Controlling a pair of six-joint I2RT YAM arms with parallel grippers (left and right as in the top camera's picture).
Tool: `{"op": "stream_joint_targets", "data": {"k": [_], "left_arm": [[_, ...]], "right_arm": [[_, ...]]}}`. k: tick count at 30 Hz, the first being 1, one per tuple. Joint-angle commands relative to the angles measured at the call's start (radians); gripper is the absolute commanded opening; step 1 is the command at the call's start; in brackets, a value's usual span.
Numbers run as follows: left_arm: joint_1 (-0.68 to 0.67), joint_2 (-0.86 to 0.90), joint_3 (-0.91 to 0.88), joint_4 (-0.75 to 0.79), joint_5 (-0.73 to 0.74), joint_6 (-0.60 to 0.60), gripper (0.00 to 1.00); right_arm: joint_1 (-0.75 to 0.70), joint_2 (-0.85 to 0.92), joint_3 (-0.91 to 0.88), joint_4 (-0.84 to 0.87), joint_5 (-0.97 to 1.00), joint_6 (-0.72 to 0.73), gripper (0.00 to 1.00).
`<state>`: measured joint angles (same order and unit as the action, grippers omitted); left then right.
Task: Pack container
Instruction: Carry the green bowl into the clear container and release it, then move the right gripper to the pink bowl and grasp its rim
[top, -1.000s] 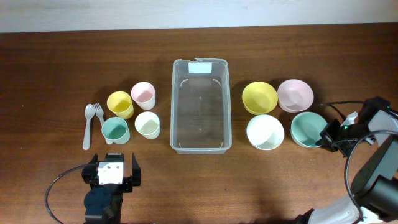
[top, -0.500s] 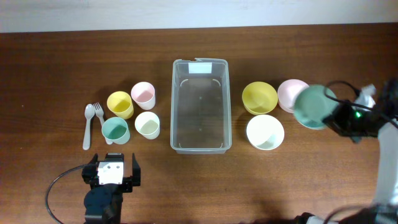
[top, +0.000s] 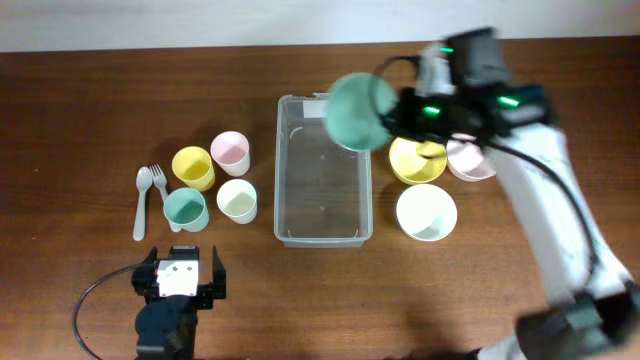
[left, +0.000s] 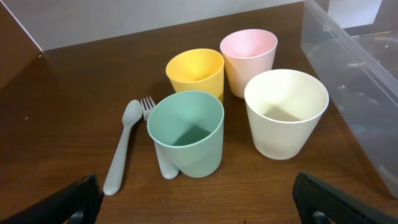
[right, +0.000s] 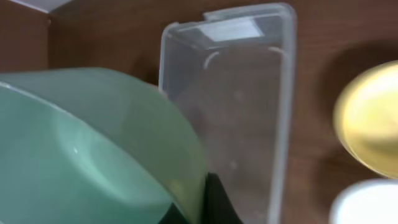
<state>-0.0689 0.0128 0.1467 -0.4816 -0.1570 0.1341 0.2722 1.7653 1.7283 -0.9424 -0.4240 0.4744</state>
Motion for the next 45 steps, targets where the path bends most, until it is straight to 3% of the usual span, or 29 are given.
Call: {"op": "stream_joint_targets", "data": {"k": [1, 8, 16, 22, 26, 32, 37, 41, 42, 45], "left_arm": [[0.006, -0.008, -0.010, 0.002, 0.007, -0.008, 1.00], [0.006, -0.008, -0.010, 0.002, 0.007, -0.008, 1.00], [0.006, -0.008, -0.010, 0.002, 0.007, -0.009, 1.00], [0.006, -0.008, -0.010, 0.002, 0.007, -0.009, 1.00], [0.006, -0.008, -0.010, 0.002, 0.007, -0.008, 1.00], [0.006, -0.008, -0.010, 0.002, 0.007, -0.009, 1.00], [0.006, -0.008, -0.010, 0.002, 0.007, -0.008, 1.00], [0.006, -0.008, -0.010, 0.002, 0.007, -0.008, 1.00], [0.006, -0.008, -0.010, 0.002, 0.007, -0.008, 1.00], [0.006, -0.008, -0.010, 0.002, 0.007, -0.008, 1.00]], "right_arm": [[0.051, 0.148, 0.016, 0.056, 0.071, 0.089, 0.04], [0.054, 0.323, 0.018, 0.232, 0.084, 0.093, 0.04], [0.057, 0.362, 0.018, 0.298, 0.116, 0.092, 0.04], [0.064, 0.362, 0.019, 0.312, 0.057, 0.092, 0.27], [0.062, 0.355, 0.019, 0.306, -0.026, 0.092, 0.29], [0.029, 0.247, 0.019, 0.220, -0.072, 0.026, 0.32], [-0.034, 0.064, 0.019, 0.035, 0.039, -0.085, 0.39], [-0.098, -0.056, 0.019, -0.122, 0.198, -0.104, 0.51], [-0.134, -0.092, 0.019, -0.184, 0.271, -0.104, 0.64], [-0.206, -0.108, 0.018, -0.257, 0.332, -0.104, 0.70]]}}
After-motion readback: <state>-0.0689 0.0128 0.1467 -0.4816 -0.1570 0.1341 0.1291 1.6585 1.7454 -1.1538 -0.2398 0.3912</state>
